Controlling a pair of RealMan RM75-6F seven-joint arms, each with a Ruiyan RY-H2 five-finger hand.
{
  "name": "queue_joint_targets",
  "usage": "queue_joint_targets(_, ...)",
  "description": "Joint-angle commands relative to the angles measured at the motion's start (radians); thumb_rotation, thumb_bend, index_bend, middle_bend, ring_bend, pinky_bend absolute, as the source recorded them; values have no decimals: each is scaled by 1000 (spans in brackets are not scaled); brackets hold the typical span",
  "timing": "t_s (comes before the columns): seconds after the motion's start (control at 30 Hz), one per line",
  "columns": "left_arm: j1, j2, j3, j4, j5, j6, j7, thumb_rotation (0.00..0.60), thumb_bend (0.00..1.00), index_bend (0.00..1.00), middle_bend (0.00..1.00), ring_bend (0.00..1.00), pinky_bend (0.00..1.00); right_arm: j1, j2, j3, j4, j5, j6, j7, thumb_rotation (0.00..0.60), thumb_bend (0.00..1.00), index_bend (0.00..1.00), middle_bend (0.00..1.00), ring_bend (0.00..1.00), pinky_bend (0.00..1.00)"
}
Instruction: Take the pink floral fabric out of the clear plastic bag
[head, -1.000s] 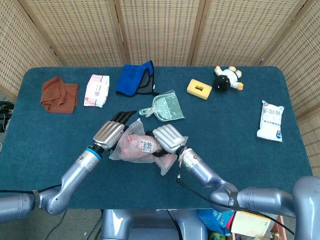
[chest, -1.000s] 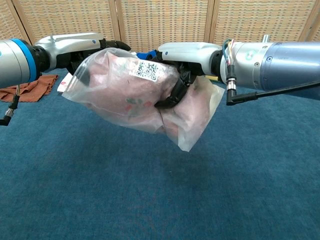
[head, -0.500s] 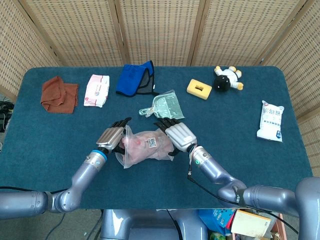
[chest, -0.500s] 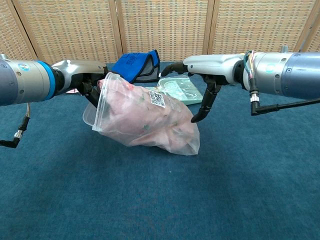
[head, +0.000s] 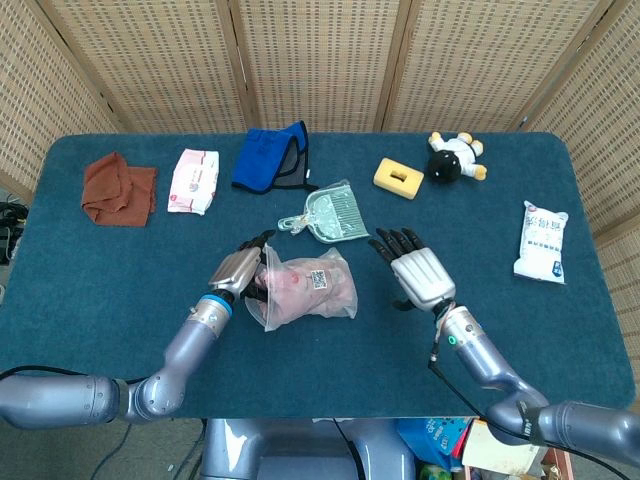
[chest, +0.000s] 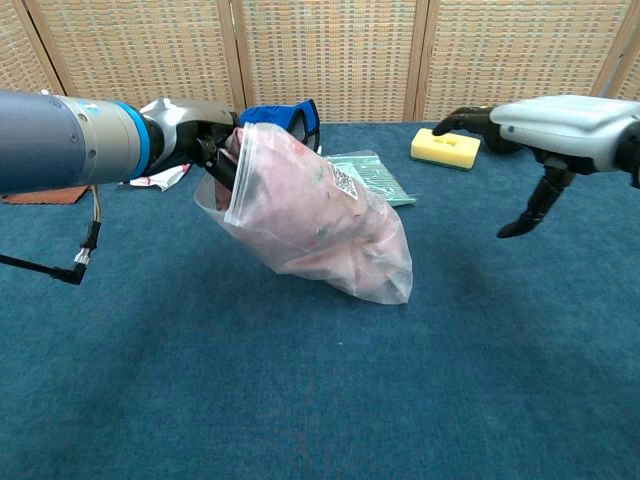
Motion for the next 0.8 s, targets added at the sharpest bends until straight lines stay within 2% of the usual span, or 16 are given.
queue_joint_targets(0.03,-3,11,-22,12,-2,7,-13,600,596,791,0,0,0,-61,23,-44,5,-50,47,5,600,0,15,92,100,40)
queue_joint_targets(0.17,-12,39,-49,35,-28,-20,-24,600,597,791,0,0,0,-104,29,-81,-2,-102,57,22,600,0,82,117,119,41)
queue_joint_targets(0.27,-16,47,-82,29,-66,-66,-68,600,597,791,0,0,0,-112,0,-86,28,-137,53,21,600,0,113,126,124,40)
queue_joint_targets(0.43,-27,47,-103,21,-85,-94,-103,600,601,791,0,0,0,-120,-33,-87,43,-147,25,15,600,0,153,148,139,40)
queue_joint_targets(0.63,-27,31,-141,1,-75,-87,-175,600,602,791,0,0,0,-132,-45,-55,-29,-76,-23,47,600,0,264,164,155,40)
queue_joint_targets(0.8,-27,-6,-193,-11,-46,-49,-254,600,610,791,0,0,0,-114,-56,-21,-66,4,-67,-10,600,0,278,164,155,41)
